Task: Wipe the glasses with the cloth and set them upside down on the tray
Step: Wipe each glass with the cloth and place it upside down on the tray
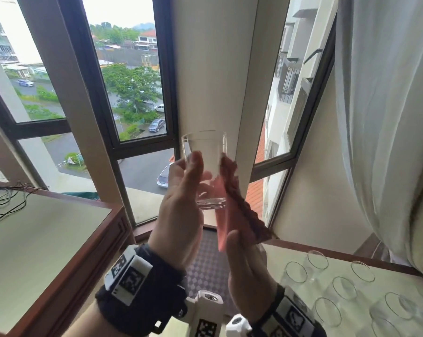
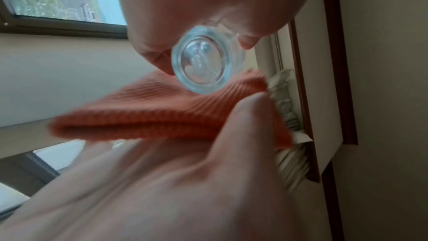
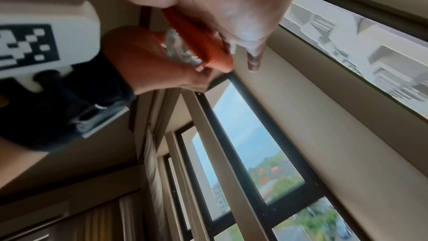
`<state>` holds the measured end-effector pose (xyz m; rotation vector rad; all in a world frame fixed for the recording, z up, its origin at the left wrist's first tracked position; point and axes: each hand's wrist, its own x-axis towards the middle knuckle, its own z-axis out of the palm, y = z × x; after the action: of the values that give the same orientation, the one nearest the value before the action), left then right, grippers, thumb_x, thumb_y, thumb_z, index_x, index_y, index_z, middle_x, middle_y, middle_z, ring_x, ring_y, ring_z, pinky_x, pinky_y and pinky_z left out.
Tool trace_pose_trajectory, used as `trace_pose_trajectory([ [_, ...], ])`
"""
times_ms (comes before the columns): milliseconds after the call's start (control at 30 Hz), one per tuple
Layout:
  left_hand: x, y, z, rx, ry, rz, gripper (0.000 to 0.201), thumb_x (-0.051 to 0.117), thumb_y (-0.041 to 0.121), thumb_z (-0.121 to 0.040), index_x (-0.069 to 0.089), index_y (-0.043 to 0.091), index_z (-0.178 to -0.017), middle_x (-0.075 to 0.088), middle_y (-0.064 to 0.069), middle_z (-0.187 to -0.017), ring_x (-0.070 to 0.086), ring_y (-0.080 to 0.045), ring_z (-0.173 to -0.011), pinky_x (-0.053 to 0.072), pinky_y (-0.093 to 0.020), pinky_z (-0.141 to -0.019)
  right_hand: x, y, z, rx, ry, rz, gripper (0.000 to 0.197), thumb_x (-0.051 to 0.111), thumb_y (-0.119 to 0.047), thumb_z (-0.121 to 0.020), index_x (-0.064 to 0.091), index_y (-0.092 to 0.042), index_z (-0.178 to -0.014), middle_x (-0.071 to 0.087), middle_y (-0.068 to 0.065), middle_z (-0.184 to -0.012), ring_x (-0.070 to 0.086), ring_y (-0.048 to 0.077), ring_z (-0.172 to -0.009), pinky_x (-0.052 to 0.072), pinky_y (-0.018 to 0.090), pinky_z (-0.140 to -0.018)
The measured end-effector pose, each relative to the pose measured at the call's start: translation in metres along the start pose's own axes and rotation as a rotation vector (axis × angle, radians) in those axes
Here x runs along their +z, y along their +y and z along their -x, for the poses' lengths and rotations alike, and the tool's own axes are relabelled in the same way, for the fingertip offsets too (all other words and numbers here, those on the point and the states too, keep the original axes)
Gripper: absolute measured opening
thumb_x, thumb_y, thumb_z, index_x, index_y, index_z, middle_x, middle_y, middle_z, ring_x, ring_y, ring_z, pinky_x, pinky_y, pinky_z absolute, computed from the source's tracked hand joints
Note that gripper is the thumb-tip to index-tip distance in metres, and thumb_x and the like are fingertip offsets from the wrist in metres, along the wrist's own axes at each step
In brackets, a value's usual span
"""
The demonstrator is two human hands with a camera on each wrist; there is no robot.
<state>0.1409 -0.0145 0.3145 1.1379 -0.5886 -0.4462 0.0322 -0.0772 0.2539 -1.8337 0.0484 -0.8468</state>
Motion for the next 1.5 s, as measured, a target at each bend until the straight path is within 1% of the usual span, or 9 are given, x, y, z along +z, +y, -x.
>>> trace_pose_trajectory([
  [133, 0.007, -0.004, 0.012, 0.039, -0.121, -0.044, 0.048, 0.05, 0.051, -0.1, 0.052, 0.015, -0.13, 0.075, -0.006, -0.098, 0.074, -0.03, -0.09, 0.061, -0.051, -0.09, -0.01, 0.003, -0.022, -0.073, 0.141, 0.021, 0.038, 0.022, -0.046, -0.109, 0.037, -0.045, -0.143, 0.068, -0.009, -0.122, 0.06, 0.005, -0.113, 0.039, 0.0, -0.094],
  [233, 0.015, -0.013, 0.023, 0.033, -0.144, -0.131, 0.049, 0.05, 0.055, -0.094, 0.052, 0.024, -0.132, 0.075, 0.013, -0.103, 0.073, -0.007, -0.095, 0.058, -0.027, -0.089, -0.03, -0.011, -0.044, -0.174, 0.283, 0.174, 0.064, 0.026, -0.007, -0.11, 0.026, -0.063, -0.142, 0.061, -0.013, -0.119, 0.051, -0.018, -0.118, 0.036, -0.005, -0.092],
  [433, 0.016, -0.009, 0.014, -0.02, 0.006, -0.056, 0.059, 0.048, 0.064, -0.1, 0.055, 0.014, -0.131, 0.067, -0.023, -0.124, 0.067, -0.039, -0.118, 0.049, -0.064, -0.107, -0.017, -0.026, -0.027, -0.068, 0.07, 0.068, 0.074, 0.03, -0.06, -0.102, 0.062, 0.002, -0.126, 0.053, -0.043, -0.114, 0.044, -0.03, -0.111, 0.043, 0.008, -0.097],
  [567, 0.009, 0.011, 0.004, 0.02, 0.051, 0.078, 0.065, 0.054, 0.067, -0.097, 0.061, 0.004, -0.116, 0.069, -0.023, -0.11, 0.071, -0.036, -0.105, 0.046, -0.065, -0.109, -0.001, -0.016, -0.006, -0.099, 0.026, -0.001, 0.056, 0.03, -0.05, -0.107, 0.033, -0.025, -0.157, 0.035, -0.007, -0.162, 0.028, 0.017, -0.152, 0.027, 0.042, -0.123],
  [700, 0.008, 0.012, 0.005, 0.017, -0.002, -0.004, 0.086, 0.074, 0.072, -0.082, 0.046, 0.009, -0.134, 0.076, -0.02, -0.099, 0.076, -0.032, -0.093, 0.057, -0.055, -0.099, -0.003, -0.016, -0.016, -0.036, 0.044, -0.074, 0.061, 0.031, -0.065, -0.102, 0.035, -0.032, -0.153, 0.058, -0.003, -0.139, 0.055, 0.021, -0.128, 0.041, 0.025, -0.11],
  [900, 0.012, -0.009, 0.023, -0.021, -0.157, -0.147, 0.062, 0.072, 0.052, -0.086, 0.048, 0.023, -0.135, 0.076, -0.001, -0.112, 0.074, -0.009, -0.106, 0.057, -0.015, -0.085, -0.029, -0.04, -0.057, -0.086, 0.204, -0.246, 0.044, 0.037, -0.051, -0.094, 0.053, -0.031, -0.129, 0.068, -0.024, -0.123, 0.062, -0.001, -0.119, 0.05, 0.013, -0.093],
  [1067, 0.011, -0.006, 0.017, 0.02, -0.138, -0.06, 0.047, 0.05, 0.045, -0.103, 0.06, 0.015, -0.137, 0.07, -0.012, -0.129, 0.065, -0.029, -0.124, 0.045, -0.055, -0.113, -0.013, -0.044, -0.04, -0.036, 0.086, -0.041, 0.03, 0.041, -0.075, -0.091, 0.064, -0.064, -0.108, 0.058, -0.053, -0.095, 0.06, -0.021, -0.1, 0.05, 0.007, -0.081],
  [1200, -0.002, 0.006, 0.009, 0.042, -0.101, 0.012, 0.054, 0.056, 0.06, -0.093, 0.064, 0.021, -0.129, 0.073, -0.012, -0.115, 0.065, -0.039, -0.111, 0.038, -0.069, -0.113, -0.003, -0.018, -0.011, 0.047, -0.034, 0.028, 0.091, 0.031, -0.089, -0.083, 0.064, -0.016, -0.124, 0.068, -0.032, -0.1, 0.063, -0.011, -0.099, 0.051, 0.019, -0.096],
  [1500, 0.011, -0.006, 0.015, 0.028, -0.134, -0.097, 0.061, 0.058, 0.056, -0.095, 0.044, 0.022, -0.144, 0.075, 0.01, -0.111, 0.071, -0.008, -0.106, 0.054, -0.035, -0.1, -0.023, -0.039, -0.052, 0.086, 0.092, -0.123, 0.018, 0.032, -0.047, -0.104, 0.048, -0.045, -0.11, 0.052, -0.048, -0.117, 0.049, -0.035, -0.093, 0.038, -0.005, -0.08],
])
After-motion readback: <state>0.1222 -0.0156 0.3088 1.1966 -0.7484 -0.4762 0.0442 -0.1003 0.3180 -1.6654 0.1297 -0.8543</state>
